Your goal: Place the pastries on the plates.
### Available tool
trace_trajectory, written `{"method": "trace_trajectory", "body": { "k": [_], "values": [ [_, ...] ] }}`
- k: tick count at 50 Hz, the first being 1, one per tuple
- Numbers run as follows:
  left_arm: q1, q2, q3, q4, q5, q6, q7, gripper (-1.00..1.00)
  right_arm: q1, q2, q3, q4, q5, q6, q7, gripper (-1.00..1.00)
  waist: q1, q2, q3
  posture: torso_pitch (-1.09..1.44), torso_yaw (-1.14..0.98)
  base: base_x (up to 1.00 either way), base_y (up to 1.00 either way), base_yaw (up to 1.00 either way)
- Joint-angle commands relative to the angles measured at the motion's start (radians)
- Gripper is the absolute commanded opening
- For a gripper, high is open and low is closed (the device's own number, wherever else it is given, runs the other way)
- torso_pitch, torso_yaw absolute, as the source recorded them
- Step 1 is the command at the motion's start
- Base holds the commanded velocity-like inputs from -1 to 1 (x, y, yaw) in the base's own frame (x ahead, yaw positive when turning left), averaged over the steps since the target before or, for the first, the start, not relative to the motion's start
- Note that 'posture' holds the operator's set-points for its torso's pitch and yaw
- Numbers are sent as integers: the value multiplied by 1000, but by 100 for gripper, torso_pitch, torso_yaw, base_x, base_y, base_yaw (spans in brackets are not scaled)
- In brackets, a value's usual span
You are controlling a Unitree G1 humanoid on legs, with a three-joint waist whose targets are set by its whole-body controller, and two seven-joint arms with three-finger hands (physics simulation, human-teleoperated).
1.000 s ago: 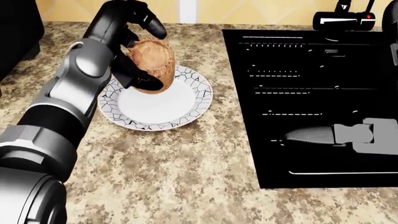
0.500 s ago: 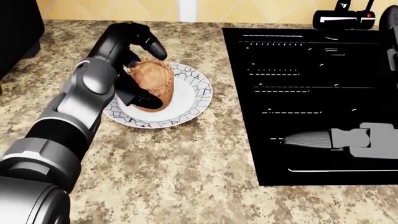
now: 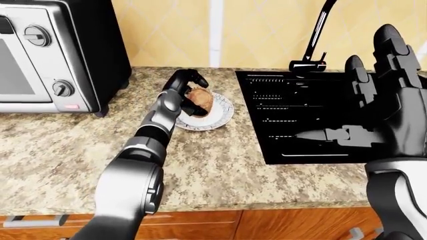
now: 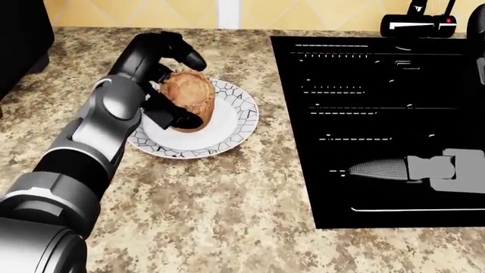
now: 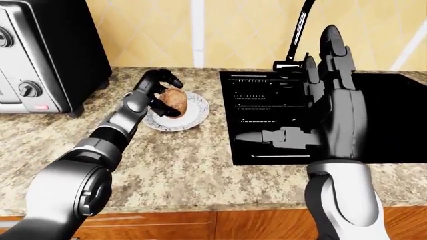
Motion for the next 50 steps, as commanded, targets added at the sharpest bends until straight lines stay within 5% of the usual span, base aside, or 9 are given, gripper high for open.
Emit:
{"method": "trace_trajectory", "body": {
  "k": [1, 5, 10, 35, 44, 50],
  "values": [
    [-43, 8, 3, -42, -2, -19, 7, -24, -24, -10, -8, -18, 2, -20, -2, 100, 0, -1, -20, -14, -1, 0, 0, 0],
    [-42, 7, 4, -41, -1, -17, 1, 3, -30, -18, -16, -18, 14, -13, -6, 100, 0, -2, -19, -14, -1, 0, 0, 0],
    [-43, 5, 7, -40, -7, -12, -10, 100, -31, -24, -19, -18, 27, -13, -13, 100, 0, -3, -19, -14, -1, 0, 0, 0],
    [-150, 61, 22, -86, -71, 34, -46, 100, -5, -9, 2, -18, -1, -38, -6, 100, 1, -2, -14, -14, -1, 0, 0, 0],
    [-205, 126, 28, -226, -129, 83, -78, 100, -14, -4, 11, -18, -21, -32, -3, 100, 0, 3, -6, -14, -1, 0, 0, 0],
    [-152, 151, 35, -454, -174, 198, -102, 100, -31, -12, 18, -12, -45, -20, 0, 100, 0, 7, 1, -14, -1, 0, 0, 0]
  ]
}}
